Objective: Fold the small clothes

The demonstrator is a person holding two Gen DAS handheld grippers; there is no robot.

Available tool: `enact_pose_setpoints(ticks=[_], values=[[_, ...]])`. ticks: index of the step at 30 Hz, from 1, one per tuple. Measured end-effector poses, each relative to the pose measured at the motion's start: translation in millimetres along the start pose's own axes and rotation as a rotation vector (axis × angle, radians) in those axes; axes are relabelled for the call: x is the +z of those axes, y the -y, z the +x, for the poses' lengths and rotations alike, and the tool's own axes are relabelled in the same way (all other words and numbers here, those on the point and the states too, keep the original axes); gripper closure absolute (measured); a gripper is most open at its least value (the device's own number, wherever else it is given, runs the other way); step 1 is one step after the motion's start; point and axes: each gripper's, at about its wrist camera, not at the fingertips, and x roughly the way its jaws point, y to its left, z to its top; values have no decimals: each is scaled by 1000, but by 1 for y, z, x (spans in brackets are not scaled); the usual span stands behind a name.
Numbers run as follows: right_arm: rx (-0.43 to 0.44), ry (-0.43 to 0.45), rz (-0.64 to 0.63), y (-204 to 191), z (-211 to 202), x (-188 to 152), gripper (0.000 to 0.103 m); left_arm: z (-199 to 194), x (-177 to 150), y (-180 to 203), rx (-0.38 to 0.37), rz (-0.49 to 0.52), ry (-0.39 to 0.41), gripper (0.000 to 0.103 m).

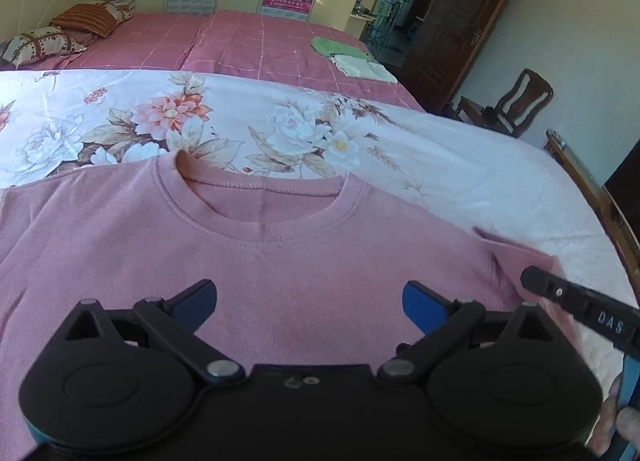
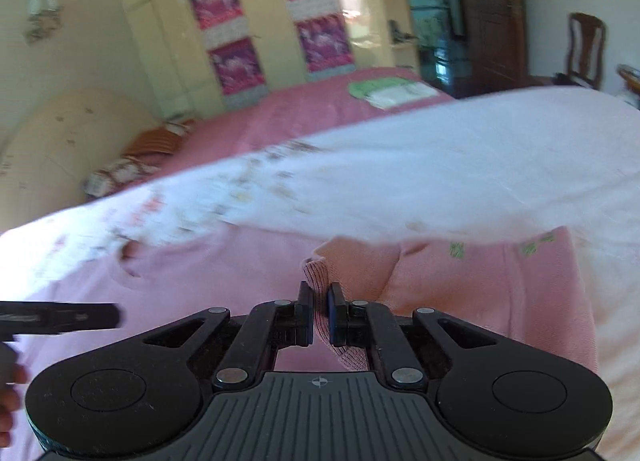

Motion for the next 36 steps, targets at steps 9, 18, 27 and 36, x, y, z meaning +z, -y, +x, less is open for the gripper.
enact_pose_setpoints(ticks=[9, 18, 27, 36], values=[[213, -145, -150, -129, 57, -44, 97, -22, 0, -52, -46, -155, -35, 3], [105, -90, -251, -119, 26, -57, 15, 2, -26, -58, -148, -263, -167, 4], [-174, -50, -208, -36, -35, -75, 15, 27, -46, -34, -240, -279, -168, 59], [-300, -101, -48, 18, -46, -88, 15, 31, -47, -30, -209, -278, -99, 97]])
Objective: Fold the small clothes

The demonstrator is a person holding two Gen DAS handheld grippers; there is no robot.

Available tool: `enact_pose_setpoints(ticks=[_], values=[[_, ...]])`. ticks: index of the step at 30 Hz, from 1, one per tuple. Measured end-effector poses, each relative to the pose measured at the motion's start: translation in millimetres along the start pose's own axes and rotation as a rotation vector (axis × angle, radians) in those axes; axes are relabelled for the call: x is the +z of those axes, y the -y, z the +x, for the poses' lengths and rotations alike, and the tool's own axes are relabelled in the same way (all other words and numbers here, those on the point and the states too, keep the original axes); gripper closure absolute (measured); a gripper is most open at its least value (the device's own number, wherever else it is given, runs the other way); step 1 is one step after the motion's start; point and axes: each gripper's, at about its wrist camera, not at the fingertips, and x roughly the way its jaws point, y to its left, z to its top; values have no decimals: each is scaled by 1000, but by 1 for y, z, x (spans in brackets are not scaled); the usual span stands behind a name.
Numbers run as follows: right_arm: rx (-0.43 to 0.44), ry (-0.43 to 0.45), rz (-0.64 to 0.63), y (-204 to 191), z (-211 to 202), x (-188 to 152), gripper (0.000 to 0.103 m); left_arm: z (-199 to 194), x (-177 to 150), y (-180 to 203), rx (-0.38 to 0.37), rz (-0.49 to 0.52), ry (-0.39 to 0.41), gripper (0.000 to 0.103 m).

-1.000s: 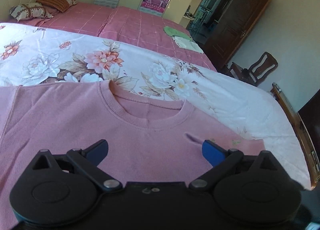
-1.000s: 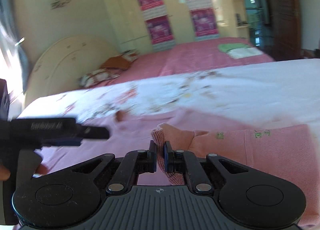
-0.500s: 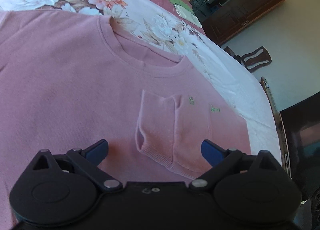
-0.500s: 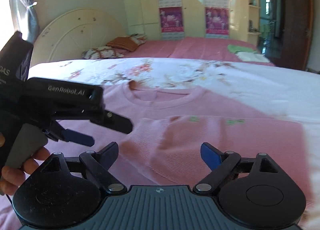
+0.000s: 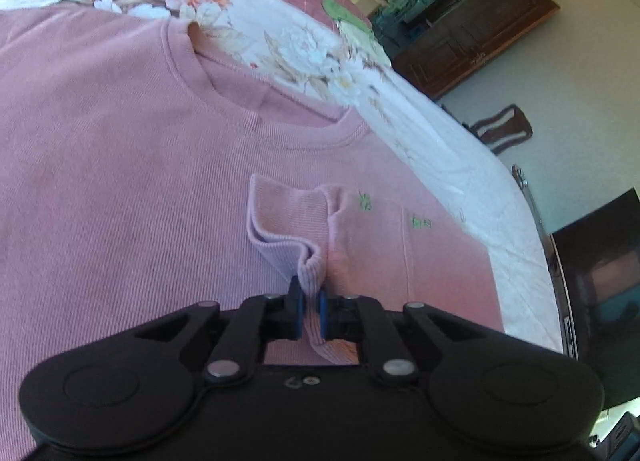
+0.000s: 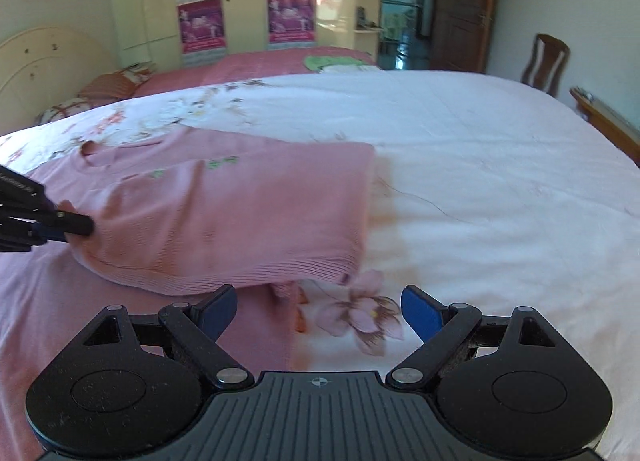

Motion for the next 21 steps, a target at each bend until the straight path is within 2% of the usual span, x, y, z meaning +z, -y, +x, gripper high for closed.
enact_pose_setpoints(ticks=[4, 6, 7, 8, 10, 16, 17, 19, 21], values=[[21, -13, 47, 9, 3, -1, 15, -34, 12, 7, -48, 13, 132, 97], [28, -1, 55, 9, 7, 5, 15, -49, 21, 8, -47, 23, 186, 97], [30, 4, 52, 7, 9, 6, 21, -56, 24, 8, -43, 25, 211, 97], [37, -1, 50, 6, 12, 8, 43, -61, 27, 6, -39, 26, 231, 97], [52, -23, 59, 4, 21, 13, 66, -69, 30, 0, -11, 24, 263, 97], [60, -14, 9, -12, 26, 18, 67, -77, 22, -34, 81, -14, 259, 97], [45, -14, -8, -14, 26, 17, 73, -78, 18, -40, 102, -14, 258, 97], [20, -12, 17, -8, 25, 13, 95, -76, 13, -53, 139, -26, 245, 97], [18, -17, 82, 4, 26, 10, 95, -70, 8, -65, 165, -38, 218, 97]])
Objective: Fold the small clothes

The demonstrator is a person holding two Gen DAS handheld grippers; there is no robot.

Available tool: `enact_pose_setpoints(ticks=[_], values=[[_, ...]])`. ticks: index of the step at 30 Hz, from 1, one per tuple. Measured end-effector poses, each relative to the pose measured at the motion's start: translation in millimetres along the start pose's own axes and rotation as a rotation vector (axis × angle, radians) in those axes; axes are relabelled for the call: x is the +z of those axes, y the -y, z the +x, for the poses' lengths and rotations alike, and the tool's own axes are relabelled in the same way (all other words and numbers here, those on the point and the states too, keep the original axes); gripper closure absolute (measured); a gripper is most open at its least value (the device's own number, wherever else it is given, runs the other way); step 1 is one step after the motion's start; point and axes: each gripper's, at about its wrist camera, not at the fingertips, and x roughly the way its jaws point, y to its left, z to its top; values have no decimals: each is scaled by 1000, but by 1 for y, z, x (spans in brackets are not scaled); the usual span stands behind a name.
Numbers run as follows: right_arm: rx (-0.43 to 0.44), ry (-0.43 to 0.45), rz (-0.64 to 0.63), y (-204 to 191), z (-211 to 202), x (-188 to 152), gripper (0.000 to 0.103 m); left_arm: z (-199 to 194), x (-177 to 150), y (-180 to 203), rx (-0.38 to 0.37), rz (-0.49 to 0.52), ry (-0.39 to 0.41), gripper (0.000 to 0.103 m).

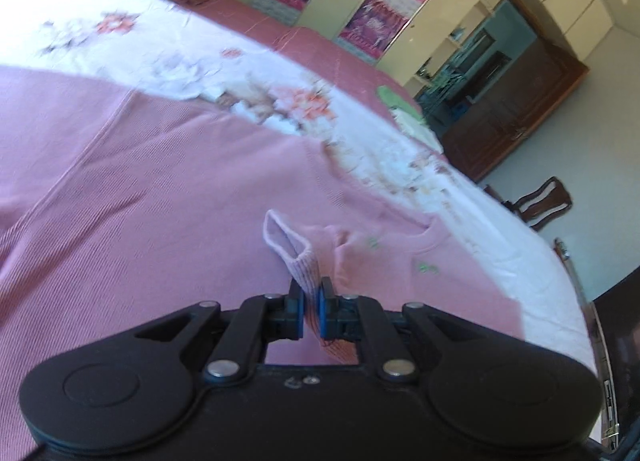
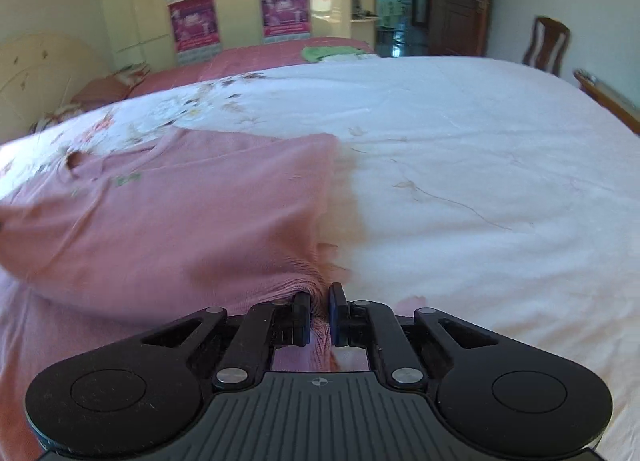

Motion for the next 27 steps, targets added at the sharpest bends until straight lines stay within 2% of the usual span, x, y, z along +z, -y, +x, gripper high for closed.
enact_pose_setpoints(ticks=[4, 6, 7, 8, 9, 10, 11, 12, 13, 14, 15, 18, 20, 22, 23, 25, 27], values=[[-17, -10, -9, 0, -4, -6, 96, 11, -7, -1, 40, 38, -36, 97], [-1, -41, -9, 4, -9, -8, 95, 6, -7, 0, 54, 76, -37, 91], [16, -55, -11, 6, -13, -8, 95, 1, -7, 1, 73, 96, -30, 80], [35, -60, -11, 8, -18, -9, 95, -5, -8, 1, 99, 102, -20, 65], [45, -55, -15, 11, -26, -9, 95, -13, -9, 0, 119, 97, -7, 55], [43, -42, -23, 12, -34, -8, 95, -22, -10, -2, 125, 86, 13, 36], [48, -25, -27, 12, -41, -7, 91, -31, -11, -2, 122, 82, 42, 32], [48, -4, -28, 12, -47, -5, 86, -37, -11, 0, 115, 94, 56, 32], [45, 14, -30, 12, -51, -1, 64, -40, -10, 4, 102, 111, 58, 32], [43, 33, -31, 12, -51, 3, 34, -41, -9, 9, 86, 123, 58, 32], [45, 57, -34, 10, -50, 10, 29, -37, -7, 16, 64, 140, 54, 32], [89, 57, -29, 1, -34, 28, 29, -17, -3, 36, 31, 177, 41, 34], [105, 16, -23, -4, -10, 39, 40, 6, -1, 44, 33, 186, 13, 36], [112, -12, -7, -5, 11, 44, 42, 24, -2, 45, 52, 192, -17, 38], [101, -23, -21, -7, 17, 43, 55, 31, -4, 44, 73, 198, -28, 39], [82, -58, -45, -6, 26, 36, 71, 37, -9, 40, 93, 237, -17, 39], [69, -39, -61, -1, 25, 27, 70, 37, -13, 43, 109, 306, -14, 39]])
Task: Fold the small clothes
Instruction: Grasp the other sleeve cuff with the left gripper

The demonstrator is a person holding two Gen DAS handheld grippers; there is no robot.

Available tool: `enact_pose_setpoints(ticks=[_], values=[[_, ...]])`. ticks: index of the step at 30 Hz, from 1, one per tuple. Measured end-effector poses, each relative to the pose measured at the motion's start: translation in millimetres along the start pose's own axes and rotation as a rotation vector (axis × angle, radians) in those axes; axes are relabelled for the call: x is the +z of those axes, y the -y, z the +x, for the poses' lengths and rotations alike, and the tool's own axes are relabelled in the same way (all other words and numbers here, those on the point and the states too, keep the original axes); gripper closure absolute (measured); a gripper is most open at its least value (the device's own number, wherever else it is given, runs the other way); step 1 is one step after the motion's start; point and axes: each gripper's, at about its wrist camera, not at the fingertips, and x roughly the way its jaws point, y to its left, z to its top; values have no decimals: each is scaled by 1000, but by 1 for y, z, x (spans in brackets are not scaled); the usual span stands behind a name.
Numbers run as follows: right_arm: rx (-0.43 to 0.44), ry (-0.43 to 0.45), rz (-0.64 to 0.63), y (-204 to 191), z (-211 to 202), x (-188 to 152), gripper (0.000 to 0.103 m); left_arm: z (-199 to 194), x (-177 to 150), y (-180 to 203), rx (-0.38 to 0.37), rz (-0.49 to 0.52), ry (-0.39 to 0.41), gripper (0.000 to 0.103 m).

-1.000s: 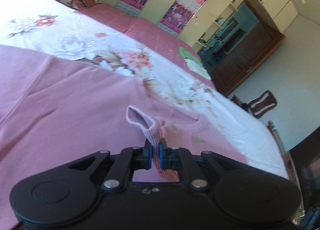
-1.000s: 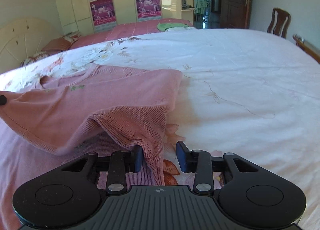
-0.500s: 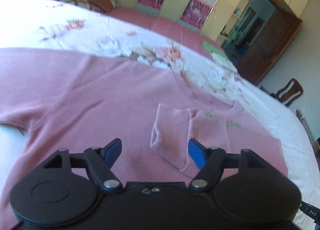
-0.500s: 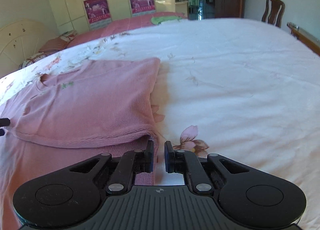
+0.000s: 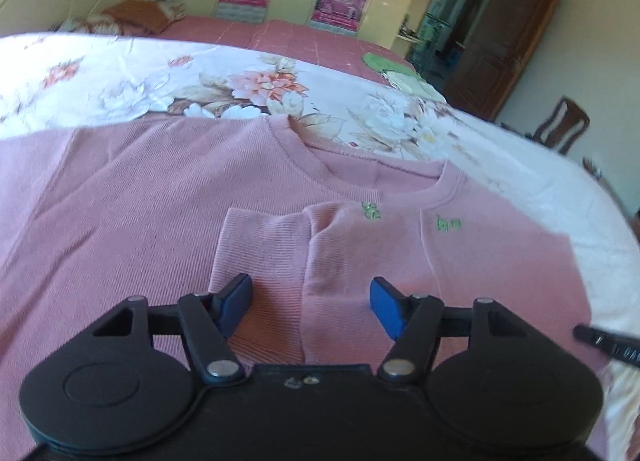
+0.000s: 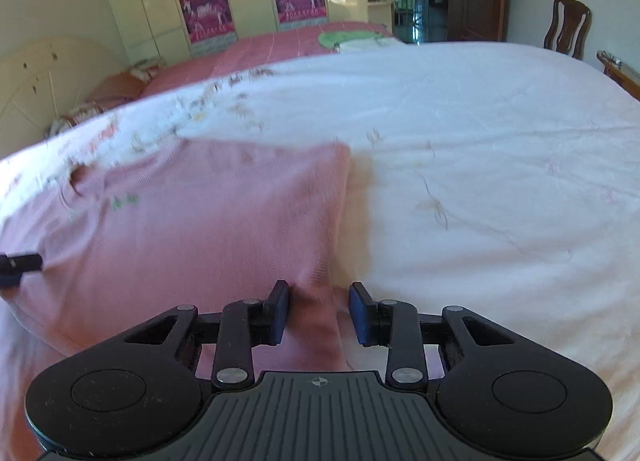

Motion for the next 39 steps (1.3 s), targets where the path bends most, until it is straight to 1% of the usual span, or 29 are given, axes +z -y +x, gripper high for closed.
enact_pose_setpoints(ticks=[2, 4, 6, 7, 8, 11, 13, 15, 17, 18, 20, 24, 27, 28, 32, 34, 36, 38, 39], values=[[-9, 7, 2, 1, -3, -2, 70, -4, -1, 2, 8, 13, -5, 38], [-24, 10, -9, -1, -6, -3, 70, -10, 2, -1, 3, -20, -15, 36], [-47, 22, -39, -6, -13, -3, 70, -19, 5, -8, 19, -70, -21, 25], [-45, 41, -45, -9, -18, -2, 70, -24, 5, -12, 34, -86, -20, 14], [-29, 62, -47, -11, -24, -1, 70, -29, 5, -16, 58, -98, -17, 9], [7, 105, -84, -29, -35, 10, 70, -42, 3, -34, 103, -136, -15, 9], [61, 96, -102, -47, -33, 16, 70, -51, 2, -50, 130, -185, -30, 10], [106, 95, -124, -68, -28, 18, 66, -65, -2, -68, 161, -224, -22, 10], [141, 92, -158, -92, -23, 17, 35, -82, -7, -87, 208, -251, -7, 9], [167, 93, -180, -107, -20, 15, 34, -90, -9, -99, 227, -268, 2, 9], [206, 85, -214, -133, -14, 14, 34, -106, -14, -124, 260, -317, 15, 9], [269, 57, -261, -183, 1, 11, 34, -136, -24, -185, 336, -457, 48, 10], [301, 49, -296, -216, 8, 8, 34, -153, -32, -231, 383, -548, 71, 12], [311, 46, -304, -227, 10, 7, 34, -157, -34, -244, 395, -578, 75, 14], [332, 43, -336, -259, 17, 4, 34, -166, -43, -300, 404, -726, 111, 32], [338, 38, -342, -271, 22, 3, 34, -169, -47, -323, 397, -783, 149, 32], [336, 32, -349, -280, 27, 2, 34, -170, -42, -340, 408, -797, 181, 31], [334, 29, -350, -287, 30, 2, 34, -170, -37, -356, 433, -822, 198, 22], [334, 27, -349, -290, 33, 2, 34, -169, -36, -364, 436, -841, 211, 21]])
